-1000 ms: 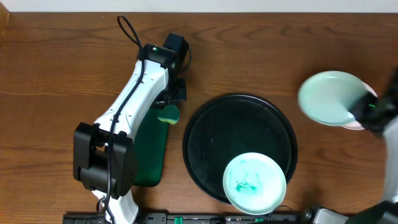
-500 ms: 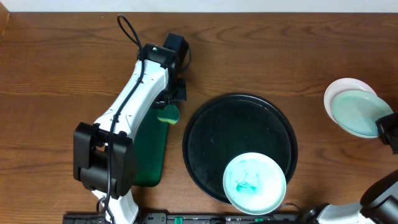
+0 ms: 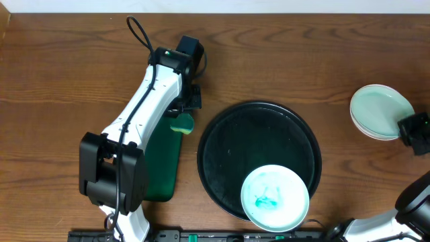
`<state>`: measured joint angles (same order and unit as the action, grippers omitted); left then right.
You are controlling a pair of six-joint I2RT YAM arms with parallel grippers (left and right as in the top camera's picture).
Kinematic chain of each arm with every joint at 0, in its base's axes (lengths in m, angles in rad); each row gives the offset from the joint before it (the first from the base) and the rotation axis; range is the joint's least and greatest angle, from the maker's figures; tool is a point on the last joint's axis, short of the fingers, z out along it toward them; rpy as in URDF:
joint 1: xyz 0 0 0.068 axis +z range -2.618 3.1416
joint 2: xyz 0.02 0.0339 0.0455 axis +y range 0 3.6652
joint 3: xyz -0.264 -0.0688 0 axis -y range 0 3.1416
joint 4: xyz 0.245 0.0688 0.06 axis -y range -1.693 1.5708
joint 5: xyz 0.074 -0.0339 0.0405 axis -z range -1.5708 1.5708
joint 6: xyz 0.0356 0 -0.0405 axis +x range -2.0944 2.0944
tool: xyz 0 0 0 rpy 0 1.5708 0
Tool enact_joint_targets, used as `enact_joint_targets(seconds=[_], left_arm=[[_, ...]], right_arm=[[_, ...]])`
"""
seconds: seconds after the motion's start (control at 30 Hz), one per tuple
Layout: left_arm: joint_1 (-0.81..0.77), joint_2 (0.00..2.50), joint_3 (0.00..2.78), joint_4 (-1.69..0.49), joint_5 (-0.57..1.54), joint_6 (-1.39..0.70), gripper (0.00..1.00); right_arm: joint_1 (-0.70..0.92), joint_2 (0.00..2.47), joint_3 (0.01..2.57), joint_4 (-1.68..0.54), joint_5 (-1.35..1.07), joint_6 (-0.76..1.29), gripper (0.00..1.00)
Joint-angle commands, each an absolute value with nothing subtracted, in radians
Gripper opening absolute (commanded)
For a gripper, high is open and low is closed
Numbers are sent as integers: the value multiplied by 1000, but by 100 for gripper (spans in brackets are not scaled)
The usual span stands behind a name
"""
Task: Clean dirty plates on tray and stack at the side
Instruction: 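Carry the held plate right and set it on the plate at right, then move the right gripper to grip the rim of the last plate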
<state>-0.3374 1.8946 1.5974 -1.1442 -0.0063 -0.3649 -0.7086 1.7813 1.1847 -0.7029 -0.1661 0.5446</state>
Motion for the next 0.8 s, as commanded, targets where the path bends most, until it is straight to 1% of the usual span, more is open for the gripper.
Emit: enact_joint_targets(seconds=[0.0,0.13,0.4,0.77], left_arm=[[-335,1891,1594,-1147,-12,-352,7],[-335,1891,1594,-1147,-12,-352,7],[-335,1891,1594,-1151,-12,-352,7],[-335,1891,1594,-1151,-12,-352,7]], right_arm=[[-685,1792,1202,-684,-184,557,2],[-673,1792,1202,-685,-163,589,2],[-673,1792,1202,-730,-22,683,1],[-673,1792,1202,-709,-15,696,2]])
